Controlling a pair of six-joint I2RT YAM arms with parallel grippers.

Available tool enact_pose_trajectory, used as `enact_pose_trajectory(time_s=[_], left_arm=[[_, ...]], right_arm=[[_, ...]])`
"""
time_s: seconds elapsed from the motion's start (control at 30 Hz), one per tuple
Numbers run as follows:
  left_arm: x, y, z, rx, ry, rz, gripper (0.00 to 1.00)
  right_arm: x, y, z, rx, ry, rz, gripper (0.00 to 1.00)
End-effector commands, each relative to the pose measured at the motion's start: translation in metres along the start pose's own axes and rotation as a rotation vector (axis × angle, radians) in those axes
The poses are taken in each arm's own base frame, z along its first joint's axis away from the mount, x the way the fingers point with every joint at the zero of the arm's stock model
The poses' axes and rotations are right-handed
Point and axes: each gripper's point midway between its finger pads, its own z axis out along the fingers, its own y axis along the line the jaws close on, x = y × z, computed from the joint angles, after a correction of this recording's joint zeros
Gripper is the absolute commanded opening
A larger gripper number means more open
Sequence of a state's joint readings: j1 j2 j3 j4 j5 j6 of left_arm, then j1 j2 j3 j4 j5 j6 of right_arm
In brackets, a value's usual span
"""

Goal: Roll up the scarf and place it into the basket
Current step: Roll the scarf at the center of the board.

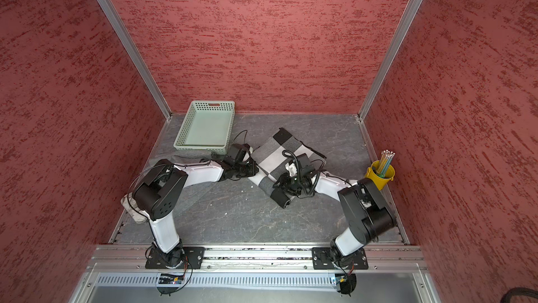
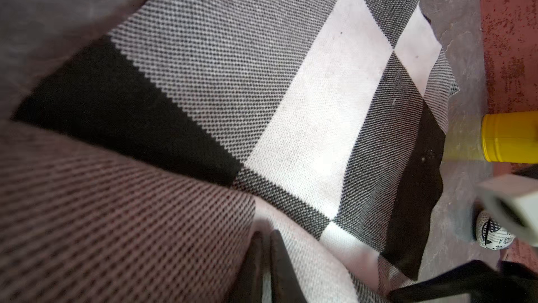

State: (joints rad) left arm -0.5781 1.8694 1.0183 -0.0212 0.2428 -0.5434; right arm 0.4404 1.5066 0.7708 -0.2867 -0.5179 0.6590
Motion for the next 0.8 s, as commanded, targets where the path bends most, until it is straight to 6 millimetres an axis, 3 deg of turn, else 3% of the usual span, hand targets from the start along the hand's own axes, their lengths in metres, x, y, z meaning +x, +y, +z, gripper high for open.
enact_pose_trajectory(time_s=[0.0, 0.07, 0.17, 0.23, 0.4, 0.57, 0.77], left_arm=[[0.008, 0.009, 0.008, -0.017, 0.05, -0.013, 0.1], [0.009, 0.011, 0.008, -0.012, 0.061, -0.028, 0.1], [0.01, 0.012, 0.009, -0.004, 0.071, -0.042, 0.1], [0.011, 0.012, 0.009, 0.003, 0.077, -0.047, 0.1], [0.012, 0.014, 0.01, 0.008, 0.089, -0.067, 0.1], [0.009, 0.016, 0.009, 0.015, 0.094, -0.078, 0.11], [0.007, 0.015, 0.007, 0.025, 0.098, -0.081, 0.11]], right_arm=[[-0.017, -0.004, -0.045, 0.283, -0.163, -0.163, 0.54], [-0.018, 0.006, -0.059, 0.385, -0.229, -0.252, 0.54], [-0.012, 0.034, -0.058, 0.457, -0.286, -0.421, 0.55], [-0.004, 0.052, -0.046, 0.493, -0.293, -0.538, 0.54], [0.016, 0.071, -0.001, 0.627, -0.244, -0.811, 0.54], [0.024, 0.056, 0.031, 0.713, -0.186, -0.919, 0.57], [0.016, 0.031, 0.045, 0.803, -0.184, -0.958, 0.64]])
